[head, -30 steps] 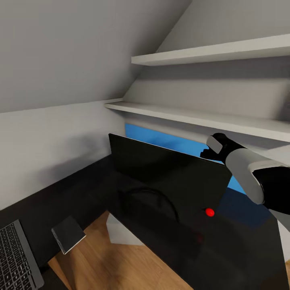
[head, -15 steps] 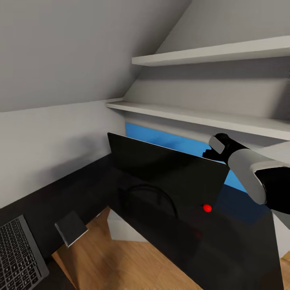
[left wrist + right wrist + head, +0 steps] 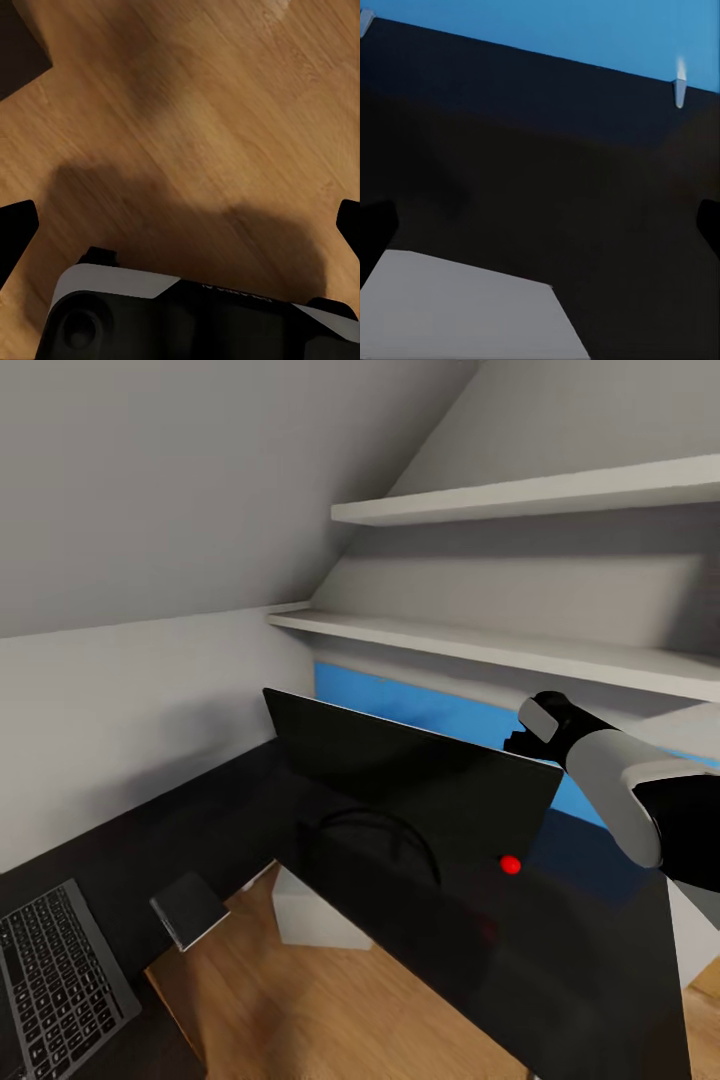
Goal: In the bedroom, organize the workspace by keeping the computer under the desk, ensuring the monitor is on the desk, placing the keyboard on the desk next to the monitor, placing the mouse on the desk next to the keyboard, moving the folder from the swivel chair onto the desk next to the mouse, stacking the notebook on top of the folder with the pen on top of the notebook, and positioning the swivel chair next to the desk.
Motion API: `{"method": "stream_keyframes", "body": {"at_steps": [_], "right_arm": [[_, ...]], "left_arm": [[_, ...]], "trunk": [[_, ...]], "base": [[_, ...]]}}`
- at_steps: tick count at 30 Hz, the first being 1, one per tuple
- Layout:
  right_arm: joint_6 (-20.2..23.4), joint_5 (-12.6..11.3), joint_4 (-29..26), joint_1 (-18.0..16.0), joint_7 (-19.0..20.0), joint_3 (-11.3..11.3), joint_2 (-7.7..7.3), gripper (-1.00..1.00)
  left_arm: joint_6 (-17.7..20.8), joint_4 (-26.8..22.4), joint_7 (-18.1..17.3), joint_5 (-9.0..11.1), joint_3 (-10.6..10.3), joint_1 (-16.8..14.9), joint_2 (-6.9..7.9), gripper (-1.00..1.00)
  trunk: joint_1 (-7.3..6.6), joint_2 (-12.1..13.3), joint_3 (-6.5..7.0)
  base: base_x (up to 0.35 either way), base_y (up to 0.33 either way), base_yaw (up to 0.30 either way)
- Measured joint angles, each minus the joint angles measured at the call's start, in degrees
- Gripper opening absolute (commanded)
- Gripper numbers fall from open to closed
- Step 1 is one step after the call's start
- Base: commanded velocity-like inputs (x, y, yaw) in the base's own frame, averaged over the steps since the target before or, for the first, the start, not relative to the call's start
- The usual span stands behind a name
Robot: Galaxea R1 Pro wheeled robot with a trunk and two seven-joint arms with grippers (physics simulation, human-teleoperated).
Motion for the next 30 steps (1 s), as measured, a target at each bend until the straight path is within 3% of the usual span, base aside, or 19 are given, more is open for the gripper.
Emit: {"method": "stream_keyframes", "body": {"at_steps": [23, 30], "right_arm": [[-0.1, -0.1, -0.1, 0.0, -0.2, 0.0, 0.0, 1.0], [-0.1, -0.2, -0.1, 0.0, -0.2, -0.2, -0.08, 1.0]], "left_arm": [[0.0, 0.0, 0.0, 0.0, 0.0, 0.0, 0.0, 1.0], [0.0, 0.0, 0.0, 0.0, 0.0, 0.0, 0.0, 1.0]], "trunk": [[-0.01, 0.0, -0.01], [-0.01, 0.0, 0.25]], "base": [[-0.029, 0.031, -0.001], [0.062, 0.0, -0.135]]}}
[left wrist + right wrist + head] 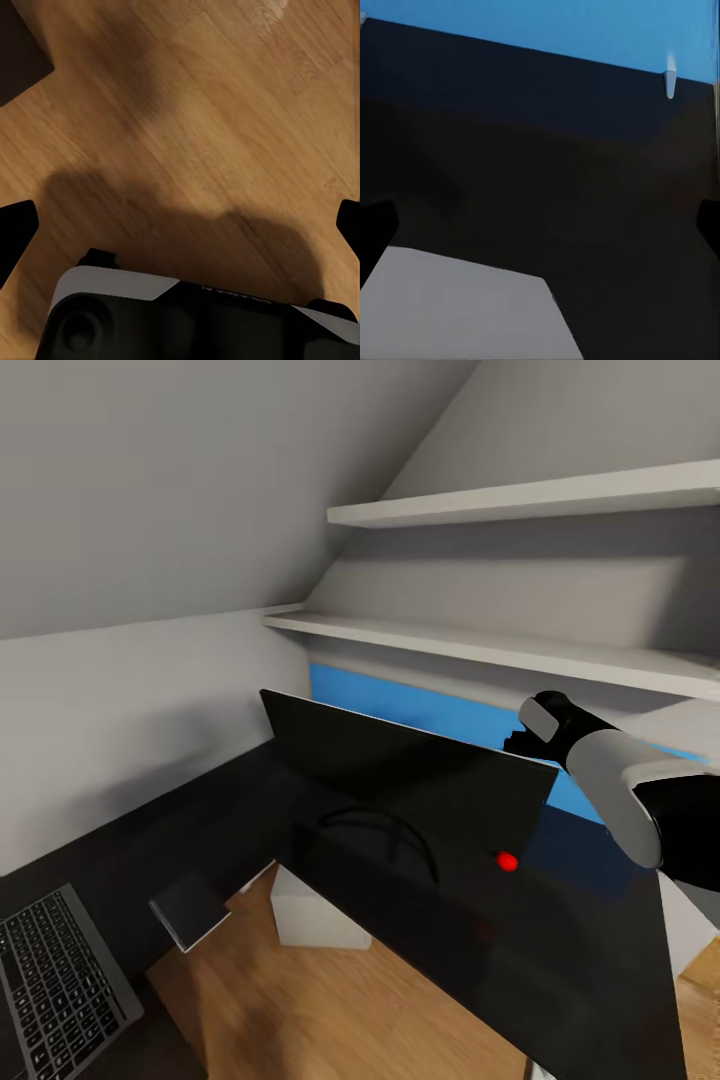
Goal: In the bedroom, organize the workspace by keeping the computer under the desk, ensuring the monitor is on the desk, placing the keyboard on the desk next to the monitor, placing the mouse on the desk next to the keyboard, moving the folder from the swivel chair onto the desk next to the mouse, stacking the notebook on top of the folder with the pen on top of the notebook, and positioning the swivel chair next to the desk.
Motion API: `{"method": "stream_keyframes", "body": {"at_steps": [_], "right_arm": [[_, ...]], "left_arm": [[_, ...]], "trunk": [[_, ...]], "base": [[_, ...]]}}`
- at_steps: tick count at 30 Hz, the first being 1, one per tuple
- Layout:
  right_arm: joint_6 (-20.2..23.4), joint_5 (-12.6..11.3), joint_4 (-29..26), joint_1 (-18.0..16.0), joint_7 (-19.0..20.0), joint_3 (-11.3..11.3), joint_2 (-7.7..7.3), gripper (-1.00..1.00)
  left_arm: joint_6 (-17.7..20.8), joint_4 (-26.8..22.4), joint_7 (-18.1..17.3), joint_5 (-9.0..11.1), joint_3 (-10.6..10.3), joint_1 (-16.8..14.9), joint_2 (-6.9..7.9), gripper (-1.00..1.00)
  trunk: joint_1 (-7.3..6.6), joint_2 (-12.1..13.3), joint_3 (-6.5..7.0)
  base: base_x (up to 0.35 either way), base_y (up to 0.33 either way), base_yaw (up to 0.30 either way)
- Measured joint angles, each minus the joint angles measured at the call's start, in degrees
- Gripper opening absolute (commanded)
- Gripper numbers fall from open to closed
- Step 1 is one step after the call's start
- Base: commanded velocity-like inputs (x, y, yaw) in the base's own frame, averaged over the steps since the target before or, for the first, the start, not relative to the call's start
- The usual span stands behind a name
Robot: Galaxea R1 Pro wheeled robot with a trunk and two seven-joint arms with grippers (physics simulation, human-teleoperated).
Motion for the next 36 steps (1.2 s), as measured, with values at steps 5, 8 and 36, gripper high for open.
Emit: {"method": "stream_keyframes", "body": {"at_steps": [5, 8, 36], "right_arm": [[0.0, -0.1, 0.0, 0.0, 0.0, 0.0, 0.07, 1.0], [0.0, 0.0, 0.0, 0.0, 0.0, 0.1, 0.0, 1.0], [-9.9, -0.5, 0.1, 4.9, 11.7, 0.0, -6.52, 1.0]], "left_arm": [[0.0, 0.0, 0.0, 0.0, 0.0, 0.0, 0.0, 1.0], [0.0, 0.0, 0.0, 0.0, 0.0, 0.0, 0.0, 1.0], [-0.1, 0.0, 0.0, 0.0, 0.1, 0.0, 0.0, 1.0]], "trunk": [[0.0, 0.0, 0.23], [0.0, 0.0, 0.25], [0.0, 0.0, 0.25]], "base": [[0.013, 0.0, -0.152], [0.001, 0.0, -0.014], [0.016, 0.0, -0.001]]}}
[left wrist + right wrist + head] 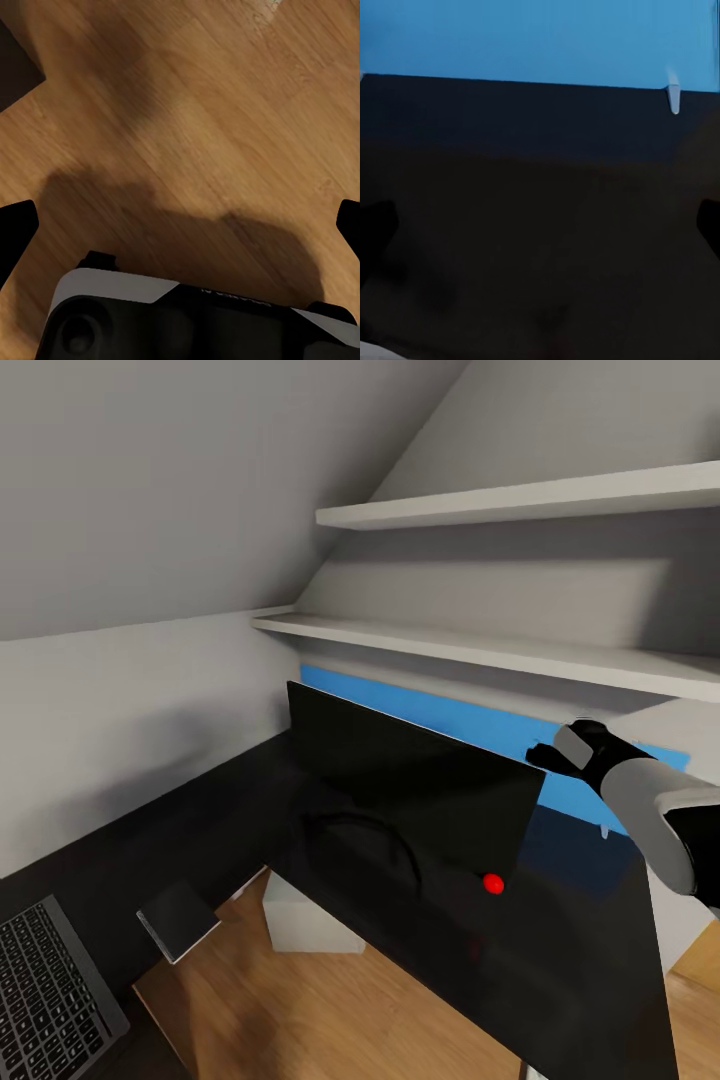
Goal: In the bedroom, organize the workspace by keeping the computer under the desk, ensuring the monitor is on the desk, placing the keyboard on the desk next to the monitor, placing the mouse on the desk next to the keyboard, moving the folder from the swivel chair onto the desk next to the mouse, stacking the notebook on top of the folder with the pen on top of the notebook, and positioning the swivel chair next to the desk.
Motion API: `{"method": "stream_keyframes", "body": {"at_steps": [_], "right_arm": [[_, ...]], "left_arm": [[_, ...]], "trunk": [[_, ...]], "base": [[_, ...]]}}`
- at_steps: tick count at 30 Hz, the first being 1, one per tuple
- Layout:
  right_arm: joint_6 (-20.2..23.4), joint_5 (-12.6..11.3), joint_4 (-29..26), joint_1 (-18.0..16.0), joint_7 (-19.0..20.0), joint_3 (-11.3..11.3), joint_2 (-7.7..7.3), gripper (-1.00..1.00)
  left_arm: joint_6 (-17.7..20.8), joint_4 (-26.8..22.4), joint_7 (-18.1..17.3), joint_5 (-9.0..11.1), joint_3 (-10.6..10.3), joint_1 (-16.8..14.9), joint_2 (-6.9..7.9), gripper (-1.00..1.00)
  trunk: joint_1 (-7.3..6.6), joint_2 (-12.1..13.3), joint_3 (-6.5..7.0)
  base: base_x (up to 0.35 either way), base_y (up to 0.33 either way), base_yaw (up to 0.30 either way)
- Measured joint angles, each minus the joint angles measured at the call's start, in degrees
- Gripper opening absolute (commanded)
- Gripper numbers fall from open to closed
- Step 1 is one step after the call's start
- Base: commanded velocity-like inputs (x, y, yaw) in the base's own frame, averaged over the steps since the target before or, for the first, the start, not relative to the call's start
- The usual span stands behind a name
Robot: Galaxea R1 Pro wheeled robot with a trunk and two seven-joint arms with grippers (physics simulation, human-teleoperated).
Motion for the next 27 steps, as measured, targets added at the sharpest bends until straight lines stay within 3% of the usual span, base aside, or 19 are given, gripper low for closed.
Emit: {"method": "stream_keyframes", "body": {"at_steps": [5, 10, 14, 15, 16, 21, 22, 23, 27], "right_arm": [[-6.0, -0.2, 0.0, 3.2, 1.1, -0.1, -0.63, 1.0], [-14.4, -0.3, 0.3, 8.0, 6.0, -0.1, -1.21, 1.0], [-18.7, -0.4, 1.8, 9.8, 7.1, -0.1, -1.43, 1.0], [-24.0, -1.2, 4.1, 10.6, 7.2, -0.2, -1.85, 1.0], [-26.4, -1.6, 4.7, 10.9, 7.2, -0.2, -2.02, 1.0], [-30.7, -1.9, 5.2, 12.7, 7.2, -0.1, -2.25, 1.0], [-31.6, -2.0, 5.3, 13.6, 7.3, -0.2, -2.28, 1.0], [-33.0, -2.2, 5.5, 16.5, 7.9, -0.1, -2.01, 1.0], [-33.9, -2.2, 5.0, 20.1, 8.7, 0.0, -1.53, 1.0]], "left_arm": [[0.0, 0.0, 0.0, 0.0, 0.0, 0.0, 0.0, 1.0], [0.0, 0.0, 0.0, 0.0, 0.0, 0.0, 0.0, 1.0], [0.0, 0.1, 0.0, 0.0, 0.0, 0.0, 0.0, 1.0], [0.0, 0.1, 0.0, 0.0, 0.0, 0.0, 0.0, 1.0], [0.0, 0.1, 0.0, 0.0, 0.1, 0.0, 0.0, 1.0], [0.0, 0.1, 0.0, 0.0, 0.1, 0.0, 0.0, 1.0], [0.0, 0.1, 0.0, 0.0, 0.0, 0.0, -0.03, 1.0], [0.0, 0.1, 0.0, -0.5, -0.1, 0.0, -0.13, 1.0], [0.0, 0.1, 0.0, -1.7, -0.4, 0.0, -0.16, 1.0]], "trunk": [[0.0, 0.0, 0.0], [0.0, 0.0, 0.0], [0.0, 0.0, 0.0], [0.0, 0.0, -0.01], [0.0, 0.0, 0.0], [0.0, 0.0, 0.0], [0.0, 0.0, 0.0], [-0.01, 0.0, -0.01], [0.0, 0.0, 0.0]], "base": [[0.0, 0.0, 0.0], [0.0, 0.0, 0.0], [0.0, 0.0, 0.0], [0.0, 0.0, 0.0], [0.0, 0.0, 0.0], [0.0, 0.0, 0.0], [0.0, 0.0, 0.0], [0.0, 0.0, 0.0], [0.0, 0.0, 0.0]]}}
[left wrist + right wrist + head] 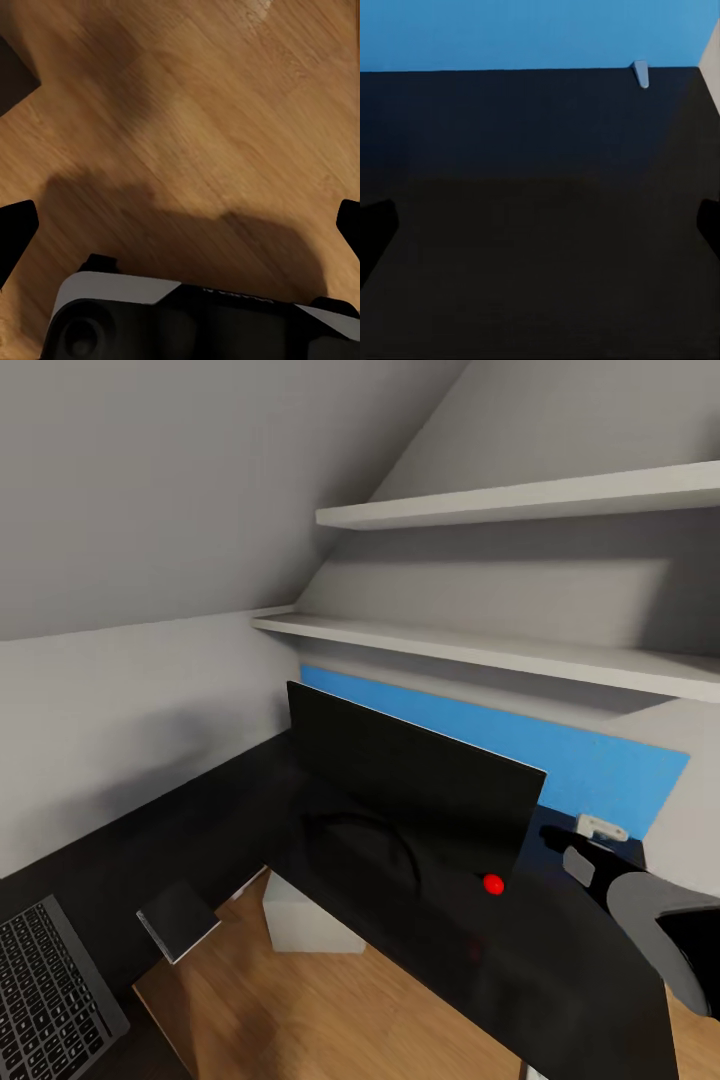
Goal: In the bedroom, organize the workspace by keeping the computer under the desk, ensuring the monitor is on the desk, placing the keyboard on the desk next to the monitor, placing the mouse on the desk next to the keyboard, moving the folder from the swivel chair onto the desk next to the mouse, stacking the notebook on top of the folder with the pen on top of the notebook, and positioning the swivel chair next to the desk.
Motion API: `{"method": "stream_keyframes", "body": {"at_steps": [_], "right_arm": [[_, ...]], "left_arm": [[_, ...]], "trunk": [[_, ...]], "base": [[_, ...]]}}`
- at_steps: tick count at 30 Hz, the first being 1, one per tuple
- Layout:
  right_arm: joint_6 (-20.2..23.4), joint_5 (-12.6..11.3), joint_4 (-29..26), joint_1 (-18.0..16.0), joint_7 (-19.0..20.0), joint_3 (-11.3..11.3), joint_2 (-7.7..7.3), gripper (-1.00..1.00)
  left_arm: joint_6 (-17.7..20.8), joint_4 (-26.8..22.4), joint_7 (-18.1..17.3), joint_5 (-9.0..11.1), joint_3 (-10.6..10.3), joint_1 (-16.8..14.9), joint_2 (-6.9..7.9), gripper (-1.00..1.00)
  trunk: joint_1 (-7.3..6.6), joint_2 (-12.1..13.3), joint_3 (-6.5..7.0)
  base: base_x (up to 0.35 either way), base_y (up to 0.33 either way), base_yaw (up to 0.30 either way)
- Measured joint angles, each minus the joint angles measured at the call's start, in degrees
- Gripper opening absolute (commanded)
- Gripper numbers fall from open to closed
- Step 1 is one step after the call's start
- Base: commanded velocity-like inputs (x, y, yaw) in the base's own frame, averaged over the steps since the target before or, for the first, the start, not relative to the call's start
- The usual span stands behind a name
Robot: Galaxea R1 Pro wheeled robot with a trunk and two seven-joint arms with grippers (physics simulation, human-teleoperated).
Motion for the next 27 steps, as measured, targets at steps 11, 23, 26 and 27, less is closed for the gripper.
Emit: {"method": "stream_keyframes", "body": {"at_steps": [11, 23, 26, 27], "right_arm": [[3.2, -2.3, -1.6, 3.1, 0.9, -1.0, 0.56, 1.0], [2.2, -2.8, -1.5, 3.4, 0.9, -1.1, 0.62, 1.0], [2.1, -2.8, -1.4, 3.5, 0.9, -1.1, 0.62, 1.0], [2.1, -2.8, -1.4, 3.5, 0.9, -1.1, 0.62, 1.0]], "left_arm": [[-0.2, -0.1, 0.2, -1.8, -0.3, 0.0, 0.07, 1.0], [-0.2, -0.1, 0.2, -1.7, -0.2, 0.0, 0.07, 1.0], [-0.1, -0.1, 0.2, -1.7, -0.1, 0.0, 0.13, 1.0], [-0.1, -0.1, 0.2, -1.7, -0.1, 0.0, 0.14, 1.0]], "trunk": [[0.0, 0.0, 0.0], [0.0, 0.0, 0.0], [0.0, 0.0, 0.0], [0.0, 0.0, 0.0]], "base": [[0.0, 0.0, 0.0], [0.0, 0.0, 0.0], [0.0, 0.0, 0.0], [0.0, 0.0, 0.0]]}}
